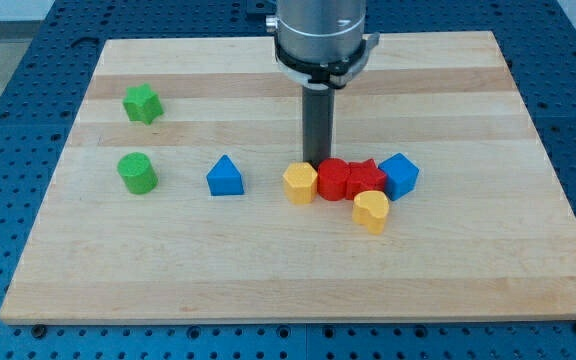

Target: Slide the blue triangle closer to yellow hexagon

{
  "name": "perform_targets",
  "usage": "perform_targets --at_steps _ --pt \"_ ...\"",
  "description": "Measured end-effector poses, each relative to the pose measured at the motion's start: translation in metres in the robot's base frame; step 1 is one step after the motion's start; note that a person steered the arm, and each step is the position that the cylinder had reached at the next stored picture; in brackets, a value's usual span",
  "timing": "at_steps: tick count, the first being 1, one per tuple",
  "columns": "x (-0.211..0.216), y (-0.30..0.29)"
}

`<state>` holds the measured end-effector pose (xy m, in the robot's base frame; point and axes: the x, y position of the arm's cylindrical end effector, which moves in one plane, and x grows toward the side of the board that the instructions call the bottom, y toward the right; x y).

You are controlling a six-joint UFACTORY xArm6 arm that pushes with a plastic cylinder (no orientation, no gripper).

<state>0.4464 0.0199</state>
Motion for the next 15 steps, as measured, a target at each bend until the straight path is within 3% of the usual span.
perform_targets --at_steps 1,2,5,7,10,11,12,15 --pt "-0.003 -0.005" --pt "-0.019 -0.039" --pt "-0.013 -0.139" --pt "0.021 -0.146" --pt "0.074 -0.089" --pt "0.089 -0.102" --pt "0.091 -0.152" --pt "0.016 -0.135"
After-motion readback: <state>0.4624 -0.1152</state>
